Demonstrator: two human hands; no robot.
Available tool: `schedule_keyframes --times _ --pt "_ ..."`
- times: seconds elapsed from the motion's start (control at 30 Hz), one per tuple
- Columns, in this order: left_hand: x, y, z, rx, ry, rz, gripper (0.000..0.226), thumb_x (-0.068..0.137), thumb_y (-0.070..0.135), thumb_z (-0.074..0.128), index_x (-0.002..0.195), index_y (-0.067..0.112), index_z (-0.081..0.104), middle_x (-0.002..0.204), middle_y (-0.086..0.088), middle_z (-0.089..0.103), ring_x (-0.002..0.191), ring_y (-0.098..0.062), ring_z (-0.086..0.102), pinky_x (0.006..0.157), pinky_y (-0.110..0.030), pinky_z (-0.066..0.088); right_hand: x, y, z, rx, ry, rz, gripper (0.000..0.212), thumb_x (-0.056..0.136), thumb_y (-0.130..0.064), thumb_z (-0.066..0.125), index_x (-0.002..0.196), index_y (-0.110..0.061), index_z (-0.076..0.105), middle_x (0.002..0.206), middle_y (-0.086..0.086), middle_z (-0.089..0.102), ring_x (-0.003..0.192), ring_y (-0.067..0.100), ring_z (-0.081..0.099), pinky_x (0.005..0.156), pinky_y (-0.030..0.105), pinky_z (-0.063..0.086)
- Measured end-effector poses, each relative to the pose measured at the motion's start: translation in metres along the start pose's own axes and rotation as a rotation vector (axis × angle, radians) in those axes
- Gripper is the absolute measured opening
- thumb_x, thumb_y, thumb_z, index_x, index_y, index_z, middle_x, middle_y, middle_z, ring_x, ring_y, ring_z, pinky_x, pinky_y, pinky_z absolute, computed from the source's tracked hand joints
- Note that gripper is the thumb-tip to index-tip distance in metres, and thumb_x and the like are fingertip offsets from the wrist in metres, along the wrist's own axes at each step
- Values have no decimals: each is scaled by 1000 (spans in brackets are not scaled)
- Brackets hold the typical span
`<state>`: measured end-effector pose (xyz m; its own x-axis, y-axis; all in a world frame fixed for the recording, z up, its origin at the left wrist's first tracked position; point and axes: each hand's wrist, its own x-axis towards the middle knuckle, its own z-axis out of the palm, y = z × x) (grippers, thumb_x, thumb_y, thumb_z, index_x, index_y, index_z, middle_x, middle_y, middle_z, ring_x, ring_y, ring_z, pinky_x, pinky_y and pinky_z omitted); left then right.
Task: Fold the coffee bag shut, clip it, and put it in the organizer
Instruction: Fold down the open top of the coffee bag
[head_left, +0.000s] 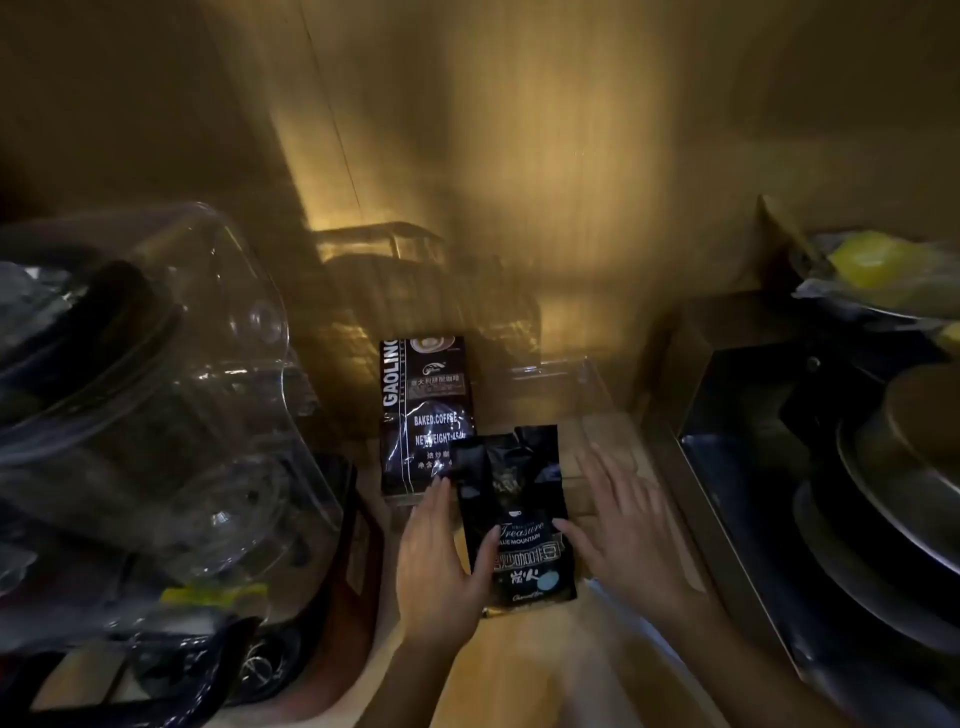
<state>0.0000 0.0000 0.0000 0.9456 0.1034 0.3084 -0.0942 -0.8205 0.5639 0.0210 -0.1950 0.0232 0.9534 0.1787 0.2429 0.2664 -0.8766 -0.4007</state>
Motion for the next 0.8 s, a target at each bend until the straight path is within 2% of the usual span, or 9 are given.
schedule_keyframes --times 0.1,0.27,0.37,0.43,0.5,0.57,0.6,0.67,0.8 --pt "-7 -3 10 -33 -30 -82 74 83 53 52 140 17 21 142 -7 42 130 -21 38 104 -39 37 -8 3 14 -27 -26 7 73 86 -63 13 138 -13 27 140 11 43 126 26 42 101 42 32" --pt "-17 -4 21 -170 -118 -199 70 83 56 44 140 20 23 140 -1 42 128 -18 39 101 -36 38 -16 9 36 130 -178 28 64 88 -44 48 139 -22 17 143 0 37 127 17 35 102 33 26" --pt "-17 -4 28 -374 -103 -290 54 87 39 54 133 17 37 130 1 46 122 -14 41 97 -30 35 -15 8 40 294 -195 123 62 85 -39 57 136 -23 24 139 -1 41 125 17 38 101 36 32" --pt "-14 -3 31 -524 -79 -414 36 86 20 63 118 13 50 118 -6 54 113 -20 49 95 -34 41 -13 4 42 423 -229 193 57 83 -33 62 130 -21 34 130 1 49 115 18 48 96 39 42" --pt "-12 -1 30 -702 -77 -553 22 80 6 67 99 13 57 104 -10 61 97 -23 58 81 -29 51 -11 2 44 518 -212 291 42 81 -27 66 115 -16 45 116 5 54 100 18 55 86 43 49" --pt "-12 2 30 -846 -88 -648 25 73 -3 71 85 14 57 90 -10 66 81 -22 64 56 -19 54 -10 0 46 544 -174 376 29 78 -26 69 95 -15 49 99 5 55 86 18 57 78 46 51" --pt "-12 4 31 -869 -87 -679 27 71 -6 72 82 13 56 86 -11 67 77 -22 65 51 -20 53 -9 -1 46 534 -169 402 29 76 -28 71 89 -15 48 93 3 55 82 18 56 76 46 51" --pt "-12 7 33 -859 -89 -713 30 67 -7 75 80 10 53 87 -17 66 75 -26 65 53 -30 54 -8 -4 47 508 -173 418 35 73 -34 73 88 -15 47 89 0 54 82 19 57 73 45 52" --pt "-15 14 34 -720 -91 -644 38 63 2 80 86 12 53 98 -20 61 88 -32 61 75 -51 53 -8 -14 49 402 -138 397 53 66 -46 75 96 -14 46 96 2 59 89 22 58 74 37 49"
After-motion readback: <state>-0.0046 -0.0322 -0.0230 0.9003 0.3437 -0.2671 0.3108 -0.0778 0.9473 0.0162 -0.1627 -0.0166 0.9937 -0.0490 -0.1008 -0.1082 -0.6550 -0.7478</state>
